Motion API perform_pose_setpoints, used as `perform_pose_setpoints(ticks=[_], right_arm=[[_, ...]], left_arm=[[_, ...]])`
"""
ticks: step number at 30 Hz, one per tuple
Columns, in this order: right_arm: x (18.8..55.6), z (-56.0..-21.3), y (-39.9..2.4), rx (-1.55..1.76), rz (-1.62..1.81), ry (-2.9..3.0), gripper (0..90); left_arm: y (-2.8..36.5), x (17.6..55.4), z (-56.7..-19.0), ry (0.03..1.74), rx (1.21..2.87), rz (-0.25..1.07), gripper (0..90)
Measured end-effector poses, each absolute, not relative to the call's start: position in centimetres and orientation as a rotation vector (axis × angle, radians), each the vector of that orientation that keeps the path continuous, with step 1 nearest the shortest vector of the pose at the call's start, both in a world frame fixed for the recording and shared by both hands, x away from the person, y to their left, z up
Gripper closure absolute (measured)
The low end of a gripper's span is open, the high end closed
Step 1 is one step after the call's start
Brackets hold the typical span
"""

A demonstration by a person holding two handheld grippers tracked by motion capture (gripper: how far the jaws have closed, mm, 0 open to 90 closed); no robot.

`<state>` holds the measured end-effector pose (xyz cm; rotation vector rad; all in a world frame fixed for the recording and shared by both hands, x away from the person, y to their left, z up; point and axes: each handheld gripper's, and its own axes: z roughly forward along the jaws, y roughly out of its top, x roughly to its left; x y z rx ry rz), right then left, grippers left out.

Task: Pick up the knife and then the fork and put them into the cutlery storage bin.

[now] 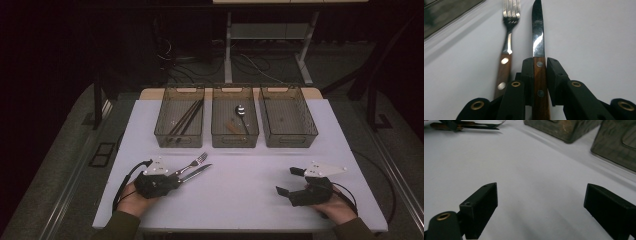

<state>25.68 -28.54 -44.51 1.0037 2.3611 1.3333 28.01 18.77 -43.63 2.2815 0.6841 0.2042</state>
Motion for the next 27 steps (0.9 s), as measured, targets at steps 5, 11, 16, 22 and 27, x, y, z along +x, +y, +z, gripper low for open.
perform_pose_setpoints(ticks=[5, 11, 16, 22, 27], right_arm=[[25.9, -43.4, -27.8, 0.922, 1.355, 2.410, 14.0], [26.1, -42.5, -26.6, 0.844, 1.351, 2.496, 14.0], [26.6, -41.7, -25.4, 0.731, 1.335, 2.628, 14.7], [27.4, -41.1, -23.8, 0.807, 1.395, 2.578, 14.9], [28.0, -40.8, -23.7, 0.924, 1.418, 2.483, 19.9]], left_arm=[[16.7, 27.8, -42.8, 0.583, 2.282, 0.165, 77.2], [13.7, 27.5, -41.7, 0.465, 2.298, 0.157, 77.1], [10.7, 27.3, -41.1, 0.325, 2.328, 0.123, 77.1], [7.9, 27.9, -40.5, 0.368, 2.274, 0.190, 77.1], [6.4, 28.9, -40.3, 0.444, 2.246, 0.309, 77.1]])
